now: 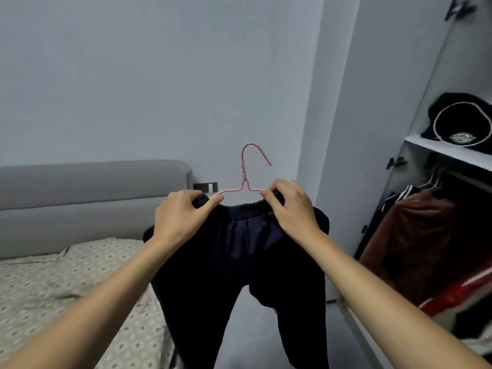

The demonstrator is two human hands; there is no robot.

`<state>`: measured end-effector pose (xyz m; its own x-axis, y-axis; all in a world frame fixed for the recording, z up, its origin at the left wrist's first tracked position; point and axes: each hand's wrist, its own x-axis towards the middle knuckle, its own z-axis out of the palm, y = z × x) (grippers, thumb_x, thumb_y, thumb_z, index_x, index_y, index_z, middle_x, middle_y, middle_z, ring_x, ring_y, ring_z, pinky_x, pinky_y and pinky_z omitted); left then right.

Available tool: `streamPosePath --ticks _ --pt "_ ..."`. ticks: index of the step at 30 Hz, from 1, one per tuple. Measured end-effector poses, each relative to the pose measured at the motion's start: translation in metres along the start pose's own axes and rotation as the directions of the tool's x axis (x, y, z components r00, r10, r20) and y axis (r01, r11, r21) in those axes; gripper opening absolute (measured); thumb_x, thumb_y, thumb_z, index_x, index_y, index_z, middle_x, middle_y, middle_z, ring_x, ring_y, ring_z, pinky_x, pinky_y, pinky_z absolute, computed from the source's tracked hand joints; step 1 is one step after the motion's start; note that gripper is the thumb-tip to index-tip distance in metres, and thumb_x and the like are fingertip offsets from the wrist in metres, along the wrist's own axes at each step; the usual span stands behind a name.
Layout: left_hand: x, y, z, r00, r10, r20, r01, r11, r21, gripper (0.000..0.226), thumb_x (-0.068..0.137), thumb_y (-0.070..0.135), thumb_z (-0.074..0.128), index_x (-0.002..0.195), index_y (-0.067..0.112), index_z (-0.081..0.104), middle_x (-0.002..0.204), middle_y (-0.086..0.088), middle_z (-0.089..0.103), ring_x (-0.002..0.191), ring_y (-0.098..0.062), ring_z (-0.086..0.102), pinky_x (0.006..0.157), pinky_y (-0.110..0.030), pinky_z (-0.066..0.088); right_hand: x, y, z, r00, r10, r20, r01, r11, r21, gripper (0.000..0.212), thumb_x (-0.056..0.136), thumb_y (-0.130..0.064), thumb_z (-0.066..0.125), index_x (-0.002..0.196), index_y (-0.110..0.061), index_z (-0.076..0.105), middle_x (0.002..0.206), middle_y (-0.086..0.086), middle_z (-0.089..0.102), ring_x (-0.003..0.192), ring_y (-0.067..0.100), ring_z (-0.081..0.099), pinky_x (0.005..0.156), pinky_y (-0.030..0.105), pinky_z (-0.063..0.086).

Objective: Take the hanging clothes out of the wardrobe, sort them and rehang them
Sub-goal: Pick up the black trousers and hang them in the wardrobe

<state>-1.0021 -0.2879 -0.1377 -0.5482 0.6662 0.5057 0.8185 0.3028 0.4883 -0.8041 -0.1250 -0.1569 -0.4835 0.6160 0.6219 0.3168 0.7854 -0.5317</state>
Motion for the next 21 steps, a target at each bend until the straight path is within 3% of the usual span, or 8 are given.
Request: streamPosePath --ticks 4,7,9,17,21 --pt "0.017 0.039 0.056 0.992 0.127 0.017 -0.127 0.992 0.017 0.063 0.093 0.073 0.056 0.06 0.021 0.042 0.058 0.006 0.052 0.06 -0.016 0.053 0.053 -0.031 0.031 -0.006 0.055 -0.031 0.999 0.043 -0.02 -0.045 0.993 -0.112 0.03 0.102 -0.044 0.06 0.082 -0.022 0.056 0.082 -0.012 0.056 0.083 0.012 0.05 0.066 0.034 0.042" --pt "0.035 0.064 0.099 0.974 0.222 0.053 -0.224 0.975 0.017 0.053 0.096 0.069 0.054 0.068 0.024 0.049 0.068 0.009 0.055 0.066 -0.015 0.054 0.056 -0.031 0.035 -0.01 0.092 -0.05 0.99 0.095 -0.107 -0.11 0.982 -0.151 0.031 0.101 -0.043 0.063 0.08 -0.021 0.054 0.079 -0.01 0.054 0.075 0.014 0.049 0.059 0.029 0.036" --pt "0.048 0.079 0.127 0.957 0.276 0.091 -0.276 0.961 -0.005 0.048 0.098 0.066 0.053 0.075 0.024 0.056 0.073 0.009 0.059 0.069 -0.014 0.055 0.057 -0.031 0.038 -0.01 0.114 -0.061 0.982 0.123 -0.144 -0.15 0.969 -0.195 0.033 0.102 -0.044 0.062 0.08 -0.02 0.054 0.077 -0.008 0.054 0.071 0.015 0.049 0.058 0.034 0.037" --pt "0.115 0.116 0.234 0.876 0.456 0.156 -0.434 0.888 -0.154 0.049 0.1 0.062 0.05 0.071 0.023 0.048 0.065 0.006 0.054 0.059 -0.014 0.05 0.05 -0.03 0.03 0.016 0.187 -0.088 0.951 0.184 -0.25 -0.271 0.884 -0.38 0.032 0.101 -0.046 0.062 0.082 -0.021 0.054 0.077 -0.006 0.056 0.074 0.019 0.052 0.061 0.04 0.041" --pt "0.148 0.136 0.287 0.799 0.575 0.178 -0.542 0.816 -0.203 0.049 0.104 0.059 0.046 0.072 0.023 0.045 0.068 0.005 0.051 0.057 -0.016 0.049 0.048 -0.03 0.031 0.028 0.223 -0.097 0.924 0.253 -0.286 -0.36 0.825 -0.436 0.031 0.102 -0.047 0.059 0.082 -0.024 0.052 0.079 -0.009 0.054 0.078 0.013 0.05 0.066 0.041 0.045"
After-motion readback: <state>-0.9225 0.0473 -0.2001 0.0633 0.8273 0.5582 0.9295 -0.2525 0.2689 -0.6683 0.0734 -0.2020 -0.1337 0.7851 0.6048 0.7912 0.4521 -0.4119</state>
